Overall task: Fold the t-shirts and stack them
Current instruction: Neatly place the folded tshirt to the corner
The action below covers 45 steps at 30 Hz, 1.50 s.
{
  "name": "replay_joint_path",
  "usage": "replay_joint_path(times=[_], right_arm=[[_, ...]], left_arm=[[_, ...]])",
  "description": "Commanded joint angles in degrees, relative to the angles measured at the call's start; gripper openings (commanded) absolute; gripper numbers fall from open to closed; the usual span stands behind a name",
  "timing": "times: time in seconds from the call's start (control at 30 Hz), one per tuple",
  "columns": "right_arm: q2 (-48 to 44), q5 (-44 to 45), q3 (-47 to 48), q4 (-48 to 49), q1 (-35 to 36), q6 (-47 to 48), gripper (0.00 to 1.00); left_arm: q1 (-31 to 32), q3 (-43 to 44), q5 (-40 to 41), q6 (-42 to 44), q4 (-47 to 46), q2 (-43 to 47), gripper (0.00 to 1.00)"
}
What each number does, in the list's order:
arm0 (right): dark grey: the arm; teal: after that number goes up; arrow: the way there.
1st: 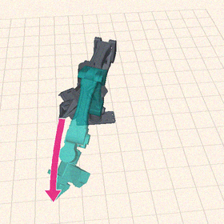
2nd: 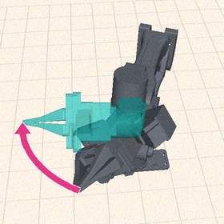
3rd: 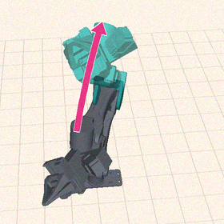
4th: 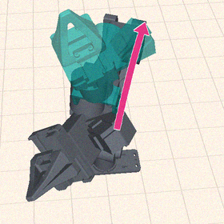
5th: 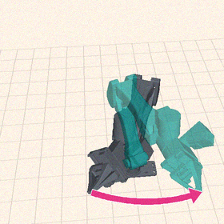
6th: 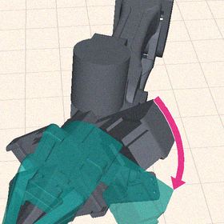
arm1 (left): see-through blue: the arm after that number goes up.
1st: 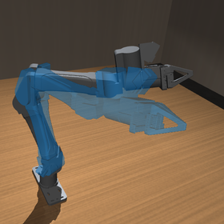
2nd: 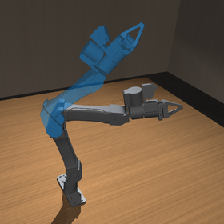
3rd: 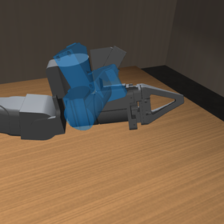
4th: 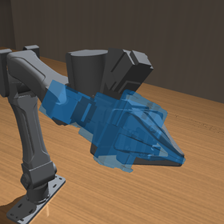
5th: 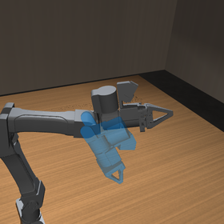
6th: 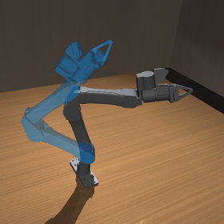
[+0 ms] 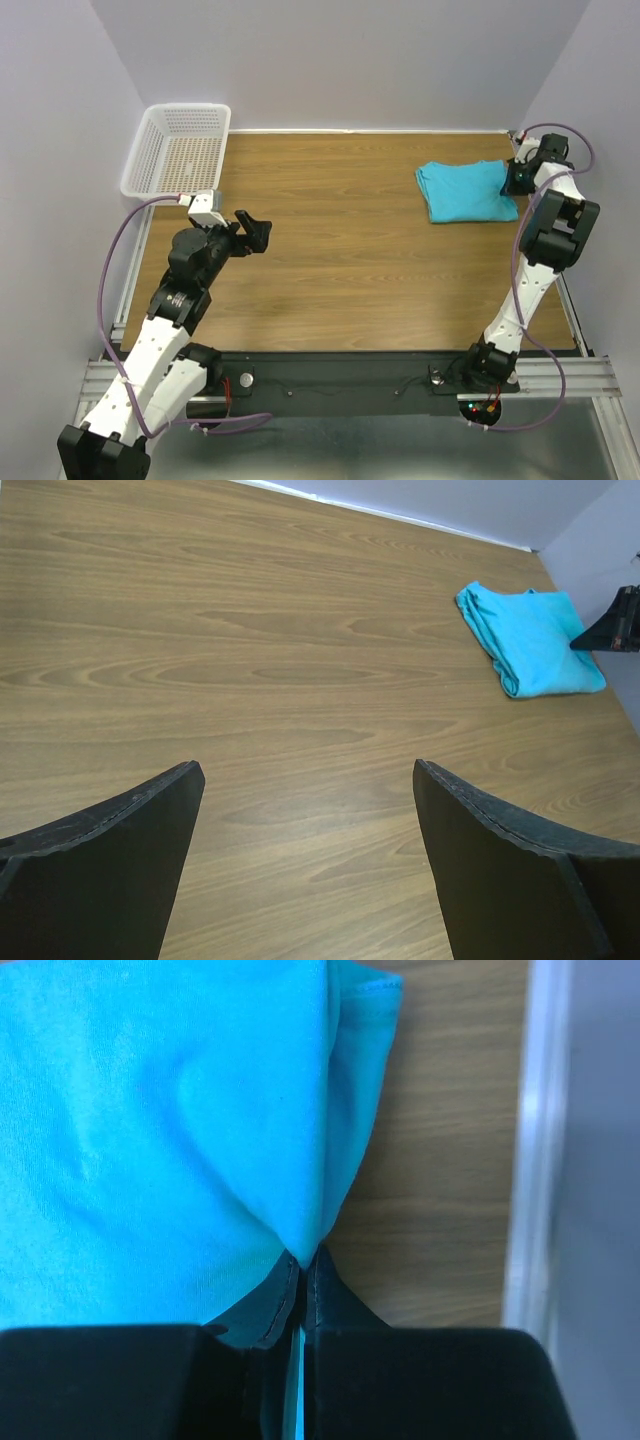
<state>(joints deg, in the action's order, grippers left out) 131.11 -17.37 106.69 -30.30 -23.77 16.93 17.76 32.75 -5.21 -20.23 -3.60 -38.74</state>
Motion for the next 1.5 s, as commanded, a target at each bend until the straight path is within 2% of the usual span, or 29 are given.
replay_joint_path(times=[0.0,0.1,0.2,0.23,0.3,0.4,0.53,0.63,0.77,0.87,0.97,1.0,1.03,1.2,1.23,1.37,1.47], right_arm=[[2.0,3.6,7.7,-2.1,-1.3,2.3,0.01],[2.6,4.4,9.8,-2.7,-1.4,2.3,0.02],[2.2,5.4,10.0,-2.9,-1.4,2.4,0.23],[1.2,5.5,9.8,-2.9,-1.4,2.8,0.41],[-0.3,5.1,9.1,-3.0,-1.4,3.4,0.52],[-3.8,4.3,7.9,-2.9,-1.4,4.3,0.59],[-8.1,3.5,7.3,-3.3,-1.2,4.7,0.60],[-13.3,-0.6,3.8,-4.8,-0.9,7.9,0.60],[-22.8,-9.4,-6.4,-5.6,-0.9,13.3,0.60],[-32.0,-17.0,-18.1,-5.5,-0.9,16.6,0.62],[-40.3,-18.8,-23.3,-5.2,-1.0,15.2,0.74],[-42.2,-18.6,-24.4,-5.1,-1.0,14.0,0.81],[-43.5,-18.0,-25.3,-5.1,-1.0,10.8,1.00],[-50.5,-12.1,-32.1,-3.2,-1.1,2.1,1.00],[-52.4,-8.4,-34.7,-1.2,-1.2,-3.7,1.00],[-56.1,-4.3,-39.4,-0.2,-1.6,-8.1,1.00],[-64.6,0.0,-47.1,7.2,-1.7,-10.7,1.00]], left_arm=[[-0.2,-0.2,-0.7,-0.2,-3.1,0.4,0.98],[-0.2,-0.2,-0.8,-0.2,-3.2,-0.1,0.98],[-0.2,0.0,-0.9,-0.2,-3.2,-0.4,0.98],[-0.2,0.0,-1.0,-0.2,-3.2,-0.5,0.98],[-0.2,0.0,-1.0,-0.2,-3.3,-0.4,0.98],[-0.2,0.2,-1.3,-0.1,-3.4,-0.5,0.98],[-0.2,0.6,-1.4,0.0,-4.0,-0.7,0.98],[-0.2,1.7,-1.7,0.4,-4.1,-1.7,0.98],[-0.3,4.3,-2.1,1.1,-4.1,-3.5,0.98],[-0.5,7.1,-2.2,1.6,-3.4,-5.5,0.98],[-0.8,11.0,0.4,2.6,-0.2,-7.5,0.98],[-0.8,12.1,1.7,2.7,0.9,-8.0,0.99],[-1.0,13.0,3.2,3.3,2.1,-8.5,0.99],[-1.5,17.7,15.4,5.3,10.1,-10.5,0.99],[-1.6,18.0,17.9,6.0,11.8,-10.4,0.99],[-1.8,17.4,17.9,8.1,12.7,-7.6,0.99],[-1.8,16.5,14.9,8.5,12.4,-4.5,0.99]])
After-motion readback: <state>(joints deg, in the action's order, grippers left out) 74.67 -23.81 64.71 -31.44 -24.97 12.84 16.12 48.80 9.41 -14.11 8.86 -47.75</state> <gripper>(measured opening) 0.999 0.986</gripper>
